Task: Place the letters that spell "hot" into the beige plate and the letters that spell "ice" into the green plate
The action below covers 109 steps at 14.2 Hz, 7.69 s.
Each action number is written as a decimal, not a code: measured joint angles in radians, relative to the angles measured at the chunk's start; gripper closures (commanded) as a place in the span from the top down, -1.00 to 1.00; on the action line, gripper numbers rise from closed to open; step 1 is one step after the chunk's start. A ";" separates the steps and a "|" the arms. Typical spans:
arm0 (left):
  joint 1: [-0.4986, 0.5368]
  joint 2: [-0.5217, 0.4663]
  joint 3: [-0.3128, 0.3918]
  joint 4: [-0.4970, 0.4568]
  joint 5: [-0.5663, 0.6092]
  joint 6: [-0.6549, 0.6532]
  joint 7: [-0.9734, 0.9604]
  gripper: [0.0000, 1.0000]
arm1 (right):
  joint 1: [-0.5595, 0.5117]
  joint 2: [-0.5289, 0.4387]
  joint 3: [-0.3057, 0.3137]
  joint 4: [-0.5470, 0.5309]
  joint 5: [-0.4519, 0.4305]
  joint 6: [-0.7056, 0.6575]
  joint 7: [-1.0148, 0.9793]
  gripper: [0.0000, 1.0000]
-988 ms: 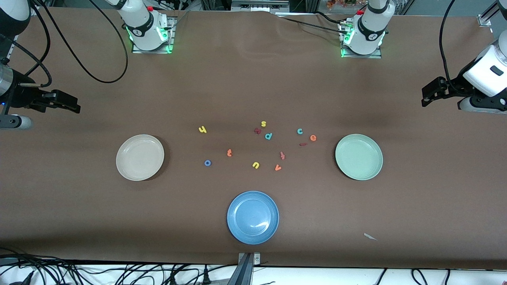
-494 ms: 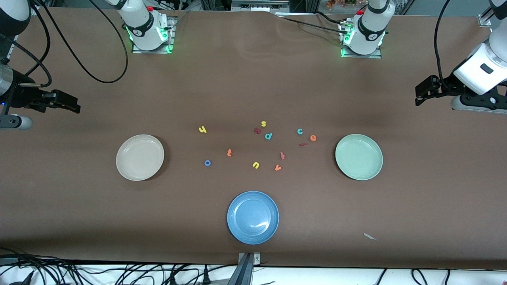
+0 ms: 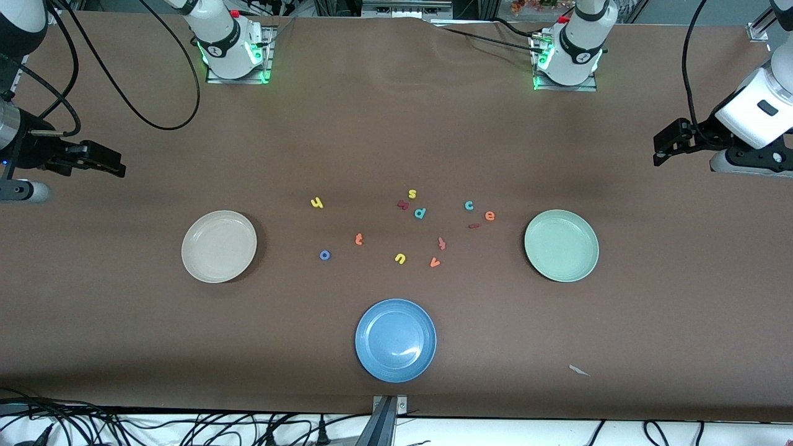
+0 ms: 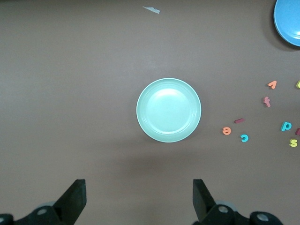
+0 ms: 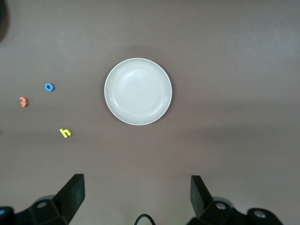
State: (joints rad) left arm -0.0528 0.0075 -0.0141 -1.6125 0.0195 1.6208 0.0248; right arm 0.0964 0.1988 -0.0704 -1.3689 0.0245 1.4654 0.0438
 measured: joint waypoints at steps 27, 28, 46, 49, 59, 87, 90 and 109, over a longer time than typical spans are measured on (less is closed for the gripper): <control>-0.236 0.445 -0.044 -0.003 -0.146 0.154 0.251 1.00 | 0.134 0.057 0.012 -0.100 0.017 0.159 0.133 1.00; -0.241 0.466 -0.043 -0.019 -0.146 0.192 0.297 1.00 | 0.141 0.057 0.013 -0.120 0.017 0.176 0.145 1.00; -0.340 0.511 -0.040 -0.374 -0.076 0.766 0.628 0.89 | 0.284 0.237 0.155 -0.465 -0.078 0.900 0.589 1.00; -0.358 0.511 -0.041 -0.411 -0.076 0.824 0.628 0.67 | 0.300 0.319 0.155 -0.433 -0.085 0.950 0.630 0.99; -0.367 0.521 -0.034 -0.424 -0.014 0.890 0.627 -1.00 | 0.328 0.545 0.153 -0.271 -0.085 0.978 0.676 0.77; -0.223 0.485 -0.126 -0.187 0.102 0.528 0.509 1.00 | 0.267 0.541 0.131 -0.054 -0.062 0.647 0.491 -0.80; -0.288 0.528 -0.131 -0.186 0.102 0.571 0.503 0.77 | 0.216 0.467 0.095 -0.148 -0.059 0.635 0.332 -0.80; -0.350 0.650 -0.129 -0.190 0.229 0.719 0.500 -1.00 | 0.135 0.254 0.105 -0.595 0.143 0.913 0.001 1.00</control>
State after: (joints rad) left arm -0.4028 0.6580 -0.1432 -1.8030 0.2486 2.3395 0.5251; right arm 0.2310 0.4530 0.0350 -1.9638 0.1672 2.3788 0.0446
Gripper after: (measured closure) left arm 0.828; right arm 0.000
